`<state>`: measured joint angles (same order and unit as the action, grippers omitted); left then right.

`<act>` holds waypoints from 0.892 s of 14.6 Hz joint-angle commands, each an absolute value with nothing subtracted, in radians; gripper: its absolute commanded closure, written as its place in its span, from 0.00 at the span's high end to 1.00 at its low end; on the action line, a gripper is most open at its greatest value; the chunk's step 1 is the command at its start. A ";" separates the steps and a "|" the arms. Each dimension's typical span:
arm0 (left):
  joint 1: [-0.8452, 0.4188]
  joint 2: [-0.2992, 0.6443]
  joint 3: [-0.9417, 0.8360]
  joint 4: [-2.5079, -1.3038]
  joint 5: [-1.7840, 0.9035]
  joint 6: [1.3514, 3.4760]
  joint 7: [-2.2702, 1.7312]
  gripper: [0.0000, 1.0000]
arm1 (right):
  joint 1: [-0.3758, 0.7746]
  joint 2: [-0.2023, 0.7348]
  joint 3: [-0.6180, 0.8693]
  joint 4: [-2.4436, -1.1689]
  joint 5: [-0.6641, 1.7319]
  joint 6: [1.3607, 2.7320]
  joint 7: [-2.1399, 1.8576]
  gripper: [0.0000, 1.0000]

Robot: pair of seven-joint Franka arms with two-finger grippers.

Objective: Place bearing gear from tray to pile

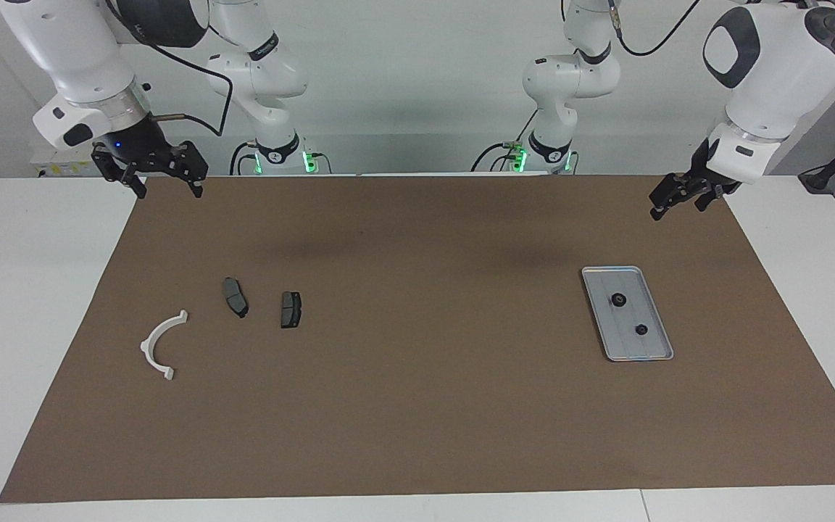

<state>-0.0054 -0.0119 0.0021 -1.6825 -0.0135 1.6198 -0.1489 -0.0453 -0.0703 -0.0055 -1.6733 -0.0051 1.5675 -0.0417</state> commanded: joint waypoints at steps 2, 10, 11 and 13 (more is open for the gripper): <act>0.005 -0.003 -0.006 -1.666 -0.002 1.626 -0.133 1.00 | -0.052 -0.069 0.002 -1.672 -0.020 1.568 -0.034 1.00; 0.003 -0.002 -0.011 -1.666 -0.002 1.608 -0.141 1.00 | -0.052 -0.069 0.002 -1.674 -0.020 1.568 -0.034 1.00; 0.002 -0.006 -0.008 -1.678 -0.002 1.617 -0.144 1.00 | -0.052 -0.071 0.002 -1.675 -0.020 1.568 -0.035 1.00; 0.003 -0.009 0.003 -1.689 0.000 1.620 -0.146 1.00 | -0.052 -0.071 0.002 -1.680 -0.023 1.563 -0.035 1.00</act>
<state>-0.0054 -0.0108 0.0004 -1.6838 -0.0135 1.6194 -0.1482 -0.0453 -0.0702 -0.0055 -1.6741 -0.0055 1.5675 -0.0417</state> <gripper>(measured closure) 0.000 0.000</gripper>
